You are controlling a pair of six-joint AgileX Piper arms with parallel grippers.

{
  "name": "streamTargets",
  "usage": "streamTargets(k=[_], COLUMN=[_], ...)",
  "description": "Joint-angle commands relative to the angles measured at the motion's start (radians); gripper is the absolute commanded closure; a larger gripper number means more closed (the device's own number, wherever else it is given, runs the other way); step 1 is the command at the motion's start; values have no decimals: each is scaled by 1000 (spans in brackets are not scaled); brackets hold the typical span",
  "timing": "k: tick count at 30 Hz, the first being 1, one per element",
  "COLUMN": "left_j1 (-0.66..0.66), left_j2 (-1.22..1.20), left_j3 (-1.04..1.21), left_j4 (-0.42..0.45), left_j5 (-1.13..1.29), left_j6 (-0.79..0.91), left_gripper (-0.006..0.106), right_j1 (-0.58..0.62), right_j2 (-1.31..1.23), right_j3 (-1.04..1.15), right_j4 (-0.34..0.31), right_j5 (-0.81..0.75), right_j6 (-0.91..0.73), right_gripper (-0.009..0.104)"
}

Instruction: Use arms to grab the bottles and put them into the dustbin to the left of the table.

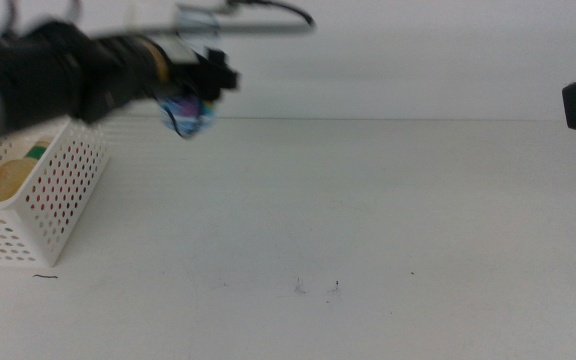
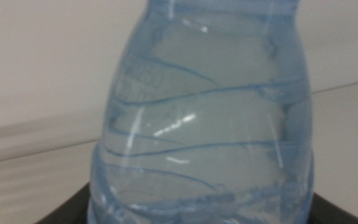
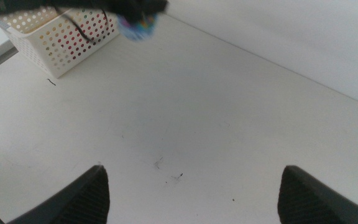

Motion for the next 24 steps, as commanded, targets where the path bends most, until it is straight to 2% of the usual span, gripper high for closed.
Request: streamTargets(k=[1,3,5,7,10,14,19,24], left_j1=[43,106,182,259,345,446,572,669], left_j2=[-30,-21,-5,17,61,106,154,220], left_j3=[-109,-215,-319,-437,-577,-677,-690,-690], left_j4=[-204,-446,-626,-707,-705,-688,-653,-685], left_j5=[167,294,428,567,752,881,954,1017], left_j6=[211,514,692,739,755,781,777,816], left_gripper=[95,95,95,95,95,95,95,95], right_j1=[2,2,2,2,2,2,2,2], right_j2=[-4,-4,-4,-4,-4,-4,-4,-4], right_j3=[-6,-6,-6,-6,-6,-6,-6,-6], right_j4=[-4,-4,-4,-4,-4,-4,-4,-4], right_j5=[-9,-9,-9,-9,-9,-9,-9,-9], right_j6=[-2,-2,-2,-2,-2,-2,-2,-2], right_gripper=[14,14,14,14,14,14,14,14])
